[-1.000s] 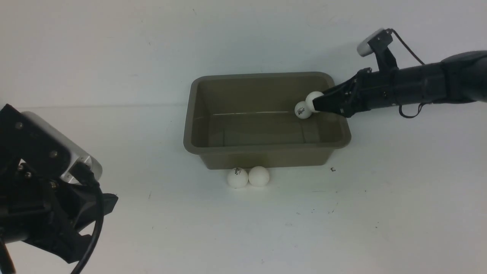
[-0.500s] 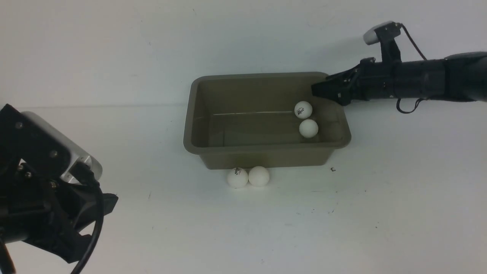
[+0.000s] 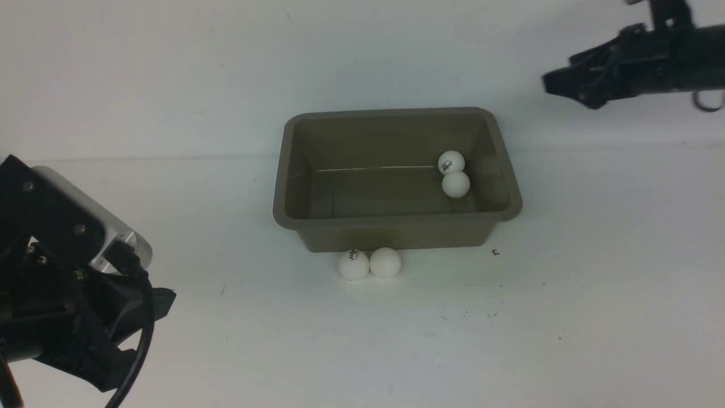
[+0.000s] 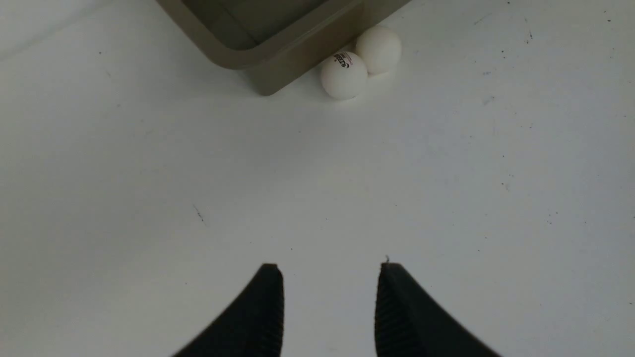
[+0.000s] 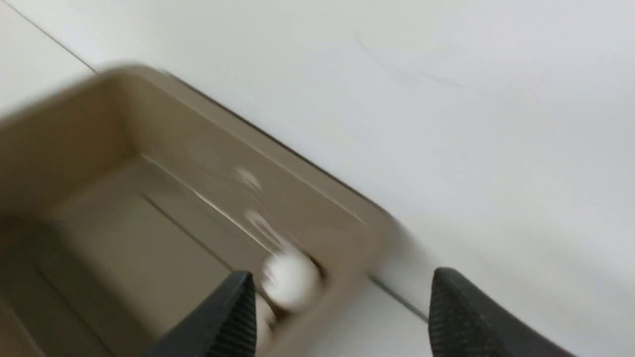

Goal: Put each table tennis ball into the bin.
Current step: Use the left arm to clamp the table tennis ball closest to it

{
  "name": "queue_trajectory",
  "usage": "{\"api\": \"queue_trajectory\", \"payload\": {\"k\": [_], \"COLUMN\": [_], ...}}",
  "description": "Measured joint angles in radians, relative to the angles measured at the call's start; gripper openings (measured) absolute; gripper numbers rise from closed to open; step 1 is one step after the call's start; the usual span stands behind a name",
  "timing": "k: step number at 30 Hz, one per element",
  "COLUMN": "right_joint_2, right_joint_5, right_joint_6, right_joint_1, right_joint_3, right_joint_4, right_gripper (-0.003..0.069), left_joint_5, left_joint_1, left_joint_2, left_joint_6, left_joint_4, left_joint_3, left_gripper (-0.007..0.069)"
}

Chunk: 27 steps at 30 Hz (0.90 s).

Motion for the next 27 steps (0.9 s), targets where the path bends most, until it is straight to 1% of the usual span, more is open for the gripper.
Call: {"api": "queue_trajectory", "payload": {"k": [3, 6, 10, 12, 16, 23, 27], "right_joint_2": [-0.05, -0.101, -0.155, -0.179, -0.226, -0.375, -0.458], "right_joint_5": [0.014, 0.051, 0.154, 0.198, 0.227, 0.219, 0.206], "right_joint_6": [0.09, 0.171, 0.251, 0.285, 0.336, 0.367, 0.436], "right_joint_1": [-0.027, -0.031, -0.031, -0.031, -0.031, -0.031, -0.031], "right_joint_3": [0.0, 0.0, 0.0, 0.0, 0.0, 0.0, 0.0], "right_joint_4": [-0.136, -0.271, -0.394, -0.436, -0.465, -0.468, -0.477], "right_gripper": [0.0428, 0.0428, 0.0428, 0.0428, 0.0428, 0.0428, 0.0428], "left_joint_5": [0.0, 0.0, 0.0, -0.001, -0.004, -0.009, -0.01], "left_joint_1": [0.0, 0.0, 0.0, 0.0, 0.0, 0.0, 0.0], "left_joint_2": [0.0, 0.0, 0.0, 0.0, 0.0, 0.0, 0.0], "left_joint_6": [0.0, 0.0, 0.0, 0.0, 0.0, 0.0, 0.0], "left_joint_4": [0.0, 0.0, 0.0, 0.0, 0.0, -0.01, -0.021], "left_joint_3": [0.0, 0.0, 0.0, 0.0, 0.0, 0.0, 0.0], "left_gripper": [0.024, 0.024, 0.024, 0.024, 0.024, 0.024, 0.024]}}
